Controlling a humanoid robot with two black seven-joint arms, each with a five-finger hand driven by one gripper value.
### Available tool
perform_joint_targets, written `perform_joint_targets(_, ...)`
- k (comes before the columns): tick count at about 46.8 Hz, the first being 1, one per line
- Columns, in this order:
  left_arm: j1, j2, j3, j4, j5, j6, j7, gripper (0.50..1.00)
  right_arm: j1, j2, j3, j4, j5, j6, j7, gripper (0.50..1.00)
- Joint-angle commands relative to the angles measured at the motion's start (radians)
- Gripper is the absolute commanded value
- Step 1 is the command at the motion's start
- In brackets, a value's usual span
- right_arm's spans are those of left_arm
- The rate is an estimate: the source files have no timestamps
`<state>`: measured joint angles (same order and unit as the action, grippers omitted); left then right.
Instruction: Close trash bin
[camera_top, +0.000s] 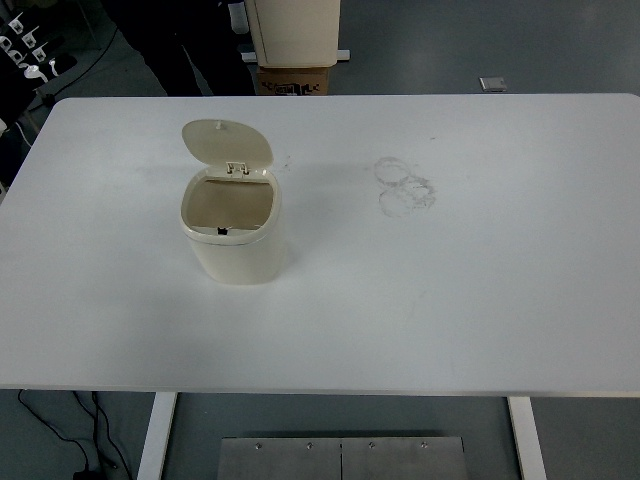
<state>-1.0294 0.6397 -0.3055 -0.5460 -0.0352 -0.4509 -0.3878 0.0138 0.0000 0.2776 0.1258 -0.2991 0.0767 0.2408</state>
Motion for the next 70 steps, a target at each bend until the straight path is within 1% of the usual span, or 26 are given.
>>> perform_joint_targets(1,-0.044,-0.002,0.069,0.0,0.0,0.0,0.0,1.0,0.0,0.0,0.0,0.0,-0.002,0.0,0.0,0.991)
perform_joint_targets(5,-0.073,-0.006,0.12,-0.011,0.001,0.0,0.0,1.0,0.0,0.0,0.0,0.0,0.0,0.0,0.0,0.991)
perform_joint_targets(14,-0.162,-0.005,0.242,-0.077,0.001,-0.002,0.0,1.0,0.0,0.0,0.0,0.0,0.0,0.0,0.0,0.991)
perform_joint_targets(21,-0.242,-0.005,0.367,-0.152,0.003,-0.002,0.0,1.0,0.0,0.0,0.0,0.0,0.0,0.0,0.0,0.991)
perform_joint_targets(27,-0.31,-0.012,0.462,-0.178,0.001,-0.002,0.0,1.0,0.0,0.0,0.0,0.0,0.0,0.0,0.0,0.991)
perform_joint_targets(42,-0.319,-0.014,0.497,-0.183,0.003,-0.003,0.0,1.0,0.0,0.0,0.0,0.0,0.0,0.0,0.0,0.991)
perform_joint_targets(44,-0.33,-0.014,0.519,-0.184,0.005,-0.005,0.0,1.0,0.0,0.0,0.0,0.0,0.0,0.0,0.0,0.991)
perform_joint_targets(50,-0.402,-0.017,0.603,-0.206,0.015,-0.02,0.001,1.0,0.0,0.0,0.0,0.0,0.0,0.0,0.0,0.991)
perform_joint_targets(53,-0.44,-0.014,0.635,-0.252,0.015,-0.022,0.021,1.0,0.0,0.0,0.0,0.0,0.0,0.0,0.0,0.991)
perform_joint_targets(58,-0.504,0.003,0.669,-0.351,0.015,-0.049,0.113,1.0,0.0,0.0,0.0,0.0,0.0,0.0,0.0,0.991)
perform_joint_targets(60,-0.527,0.015,0.683,-0.387,0.015,-0.052,0.139,1.0,0.0,0.0,0.0,0.0,0.0,0.0,0.0,0.991)
perform_joint_targets(63,-0.561,0.029,0.707,-0.422,0.017,-0.052,0.155,1.0,0.0,0.0,0.0,0.0,0.0,0.0,0.0,0.991)
perform_joint_targets(70,-0.644,0.029,0.796,-0.468,0.026,-0.058,0.158,1.0,0.0,0.0,0.0,0.0,0.0,0.0,0.0,0.991)
